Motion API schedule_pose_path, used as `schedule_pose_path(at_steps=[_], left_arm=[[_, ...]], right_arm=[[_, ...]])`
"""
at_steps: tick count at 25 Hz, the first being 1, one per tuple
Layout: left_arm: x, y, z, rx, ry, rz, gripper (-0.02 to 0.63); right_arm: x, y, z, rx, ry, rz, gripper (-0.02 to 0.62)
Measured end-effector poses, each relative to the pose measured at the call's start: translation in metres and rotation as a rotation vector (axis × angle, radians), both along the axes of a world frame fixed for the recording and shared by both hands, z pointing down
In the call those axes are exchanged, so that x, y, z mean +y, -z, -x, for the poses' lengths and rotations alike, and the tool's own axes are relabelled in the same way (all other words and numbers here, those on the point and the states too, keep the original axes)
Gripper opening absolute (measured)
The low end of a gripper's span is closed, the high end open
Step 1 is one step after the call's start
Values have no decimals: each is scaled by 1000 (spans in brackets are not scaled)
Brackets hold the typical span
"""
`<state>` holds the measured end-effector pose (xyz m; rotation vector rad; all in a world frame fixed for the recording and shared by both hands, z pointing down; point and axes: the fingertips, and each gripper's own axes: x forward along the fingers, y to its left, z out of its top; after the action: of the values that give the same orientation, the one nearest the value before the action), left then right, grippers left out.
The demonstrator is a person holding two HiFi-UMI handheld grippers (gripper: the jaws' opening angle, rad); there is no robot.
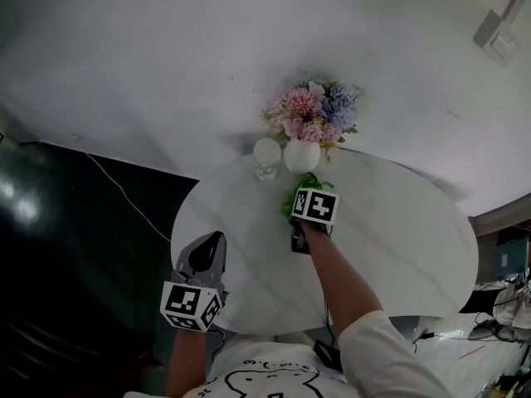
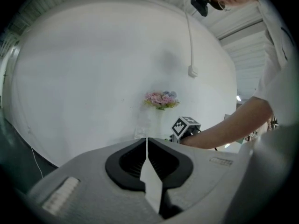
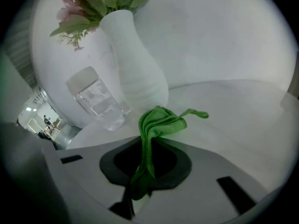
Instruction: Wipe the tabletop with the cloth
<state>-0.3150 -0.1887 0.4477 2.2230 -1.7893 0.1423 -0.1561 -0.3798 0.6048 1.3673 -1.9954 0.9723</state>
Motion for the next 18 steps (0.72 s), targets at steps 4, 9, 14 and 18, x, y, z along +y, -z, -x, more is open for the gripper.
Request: schedule_pose_path(at_steps=[4, 9, 14, 18], left_arm=[[2, 3, -10, -4, -20, -10, 20], [10, 5, -22, -15, -38, -12, 20], [22, 10, -31, -34, -48, -13, 20], [31, 14, -33, -53, -51, -12, 20]], right_arm=[[14, -1, 11, 105, 156, -21, 41], [28, -2, 22, 166, 319, -38, 41], [32, 0, 17, 236, 366, -68, 41], [39, 0, 4, 300, 366, -106, 41]])
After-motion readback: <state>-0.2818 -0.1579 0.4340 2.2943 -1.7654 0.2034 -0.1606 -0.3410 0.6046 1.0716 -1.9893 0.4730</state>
